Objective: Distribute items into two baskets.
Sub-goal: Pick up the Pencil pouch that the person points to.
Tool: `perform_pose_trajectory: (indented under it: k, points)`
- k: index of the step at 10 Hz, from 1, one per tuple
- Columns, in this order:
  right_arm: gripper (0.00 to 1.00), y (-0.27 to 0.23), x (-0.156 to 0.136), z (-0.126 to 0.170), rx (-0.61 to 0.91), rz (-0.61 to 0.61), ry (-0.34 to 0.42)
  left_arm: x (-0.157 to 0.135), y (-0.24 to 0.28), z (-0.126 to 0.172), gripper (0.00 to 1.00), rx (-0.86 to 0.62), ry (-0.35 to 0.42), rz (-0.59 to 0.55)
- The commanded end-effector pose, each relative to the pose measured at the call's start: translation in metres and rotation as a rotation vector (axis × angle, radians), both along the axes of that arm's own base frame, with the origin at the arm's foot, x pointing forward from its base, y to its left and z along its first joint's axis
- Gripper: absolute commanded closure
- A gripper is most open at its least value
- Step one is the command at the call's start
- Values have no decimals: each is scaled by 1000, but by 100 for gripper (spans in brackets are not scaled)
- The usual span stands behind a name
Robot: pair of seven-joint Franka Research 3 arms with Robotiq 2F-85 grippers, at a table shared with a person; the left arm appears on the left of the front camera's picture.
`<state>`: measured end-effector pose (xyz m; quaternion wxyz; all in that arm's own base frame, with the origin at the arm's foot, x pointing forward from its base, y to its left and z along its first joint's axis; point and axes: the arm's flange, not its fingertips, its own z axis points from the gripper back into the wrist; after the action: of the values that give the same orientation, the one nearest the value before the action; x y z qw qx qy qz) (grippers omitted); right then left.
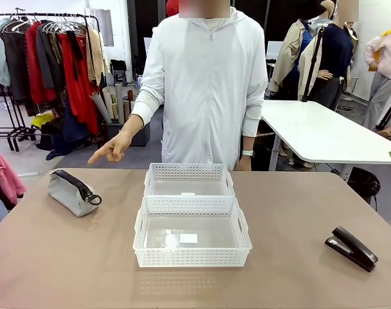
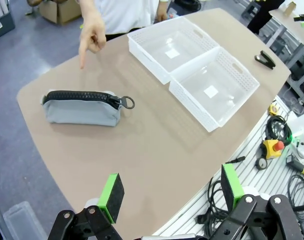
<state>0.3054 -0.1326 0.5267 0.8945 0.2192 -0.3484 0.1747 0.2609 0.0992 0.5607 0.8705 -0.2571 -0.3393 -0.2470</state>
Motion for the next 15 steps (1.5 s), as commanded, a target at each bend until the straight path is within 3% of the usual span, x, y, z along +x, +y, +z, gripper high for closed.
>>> perform_pose_trajectory:
  k: [1, 4, 5, 6, 15]
  points:
    - [0, 0, -8, -7, 26, 26, -25, -17, -15, -22, 0, -18, 14, 6]
    - [0, 1, -8, -6, 38, 36, -36, -17, -16, -22, 0, -23, 26, 13]
    - [0, -1, 0, 0, 1, -1, 0, -16, -16, -21, 0, -22, 24, 1]
    - [0, -1, 0, 0, 1, -1, 0, -1, -1, -1, 0, -8, 17, 0]
    - [0, -1, 0, 0, 1, -1, 0, -1, -1, -1, 0, -8, 17, 0]
